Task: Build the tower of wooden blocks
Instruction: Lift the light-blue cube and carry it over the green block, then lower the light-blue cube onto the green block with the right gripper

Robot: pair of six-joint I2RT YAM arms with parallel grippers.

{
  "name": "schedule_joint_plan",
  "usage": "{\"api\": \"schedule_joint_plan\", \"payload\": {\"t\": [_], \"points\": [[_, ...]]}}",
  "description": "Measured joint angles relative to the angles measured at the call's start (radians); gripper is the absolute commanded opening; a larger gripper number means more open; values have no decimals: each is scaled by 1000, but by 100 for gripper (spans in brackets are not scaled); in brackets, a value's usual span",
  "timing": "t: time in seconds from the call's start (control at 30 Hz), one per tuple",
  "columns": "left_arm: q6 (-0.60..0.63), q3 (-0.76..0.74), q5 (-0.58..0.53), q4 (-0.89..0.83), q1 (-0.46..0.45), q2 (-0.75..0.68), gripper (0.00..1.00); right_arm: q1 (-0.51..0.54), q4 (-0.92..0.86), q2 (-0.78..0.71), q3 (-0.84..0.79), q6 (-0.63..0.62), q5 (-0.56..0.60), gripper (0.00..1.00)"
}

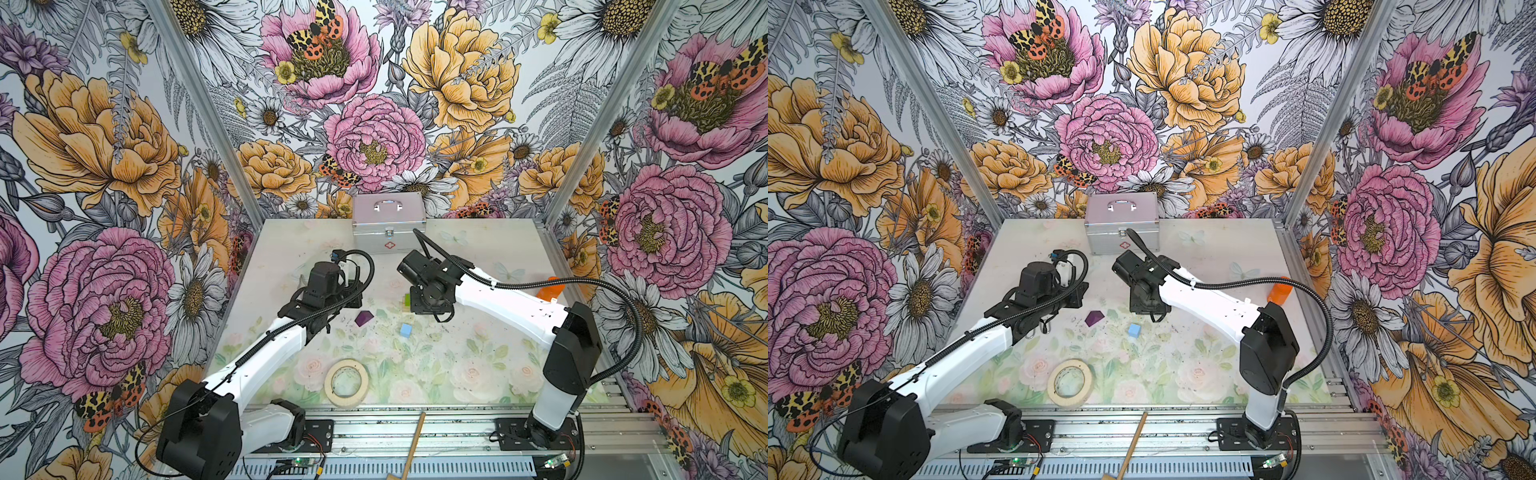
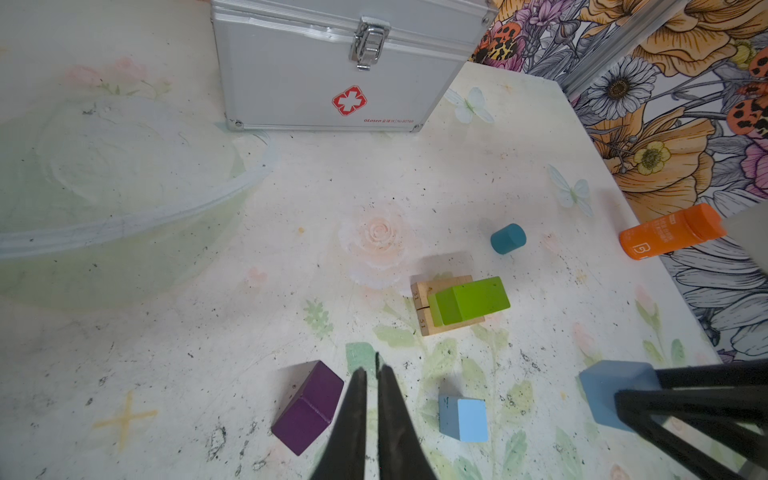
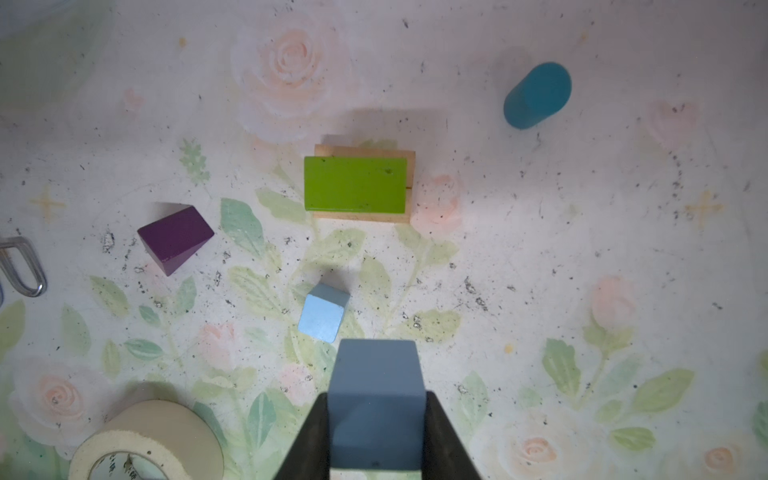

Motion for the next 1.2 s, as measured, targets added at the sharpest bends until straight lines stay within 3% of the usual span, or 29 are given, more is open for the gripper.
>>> {"api": "schedule_joint_plan", "payload": {"t": [0.63, 1.2], "points": [[8, -2, 0, 0, 11, 0, 10, -72, -68, 172, 189, -132, -9, 0], [8, -4, 0, 8, 27, 14, 10, -82, -50, 268, 238, -124, 27, 0]]}}
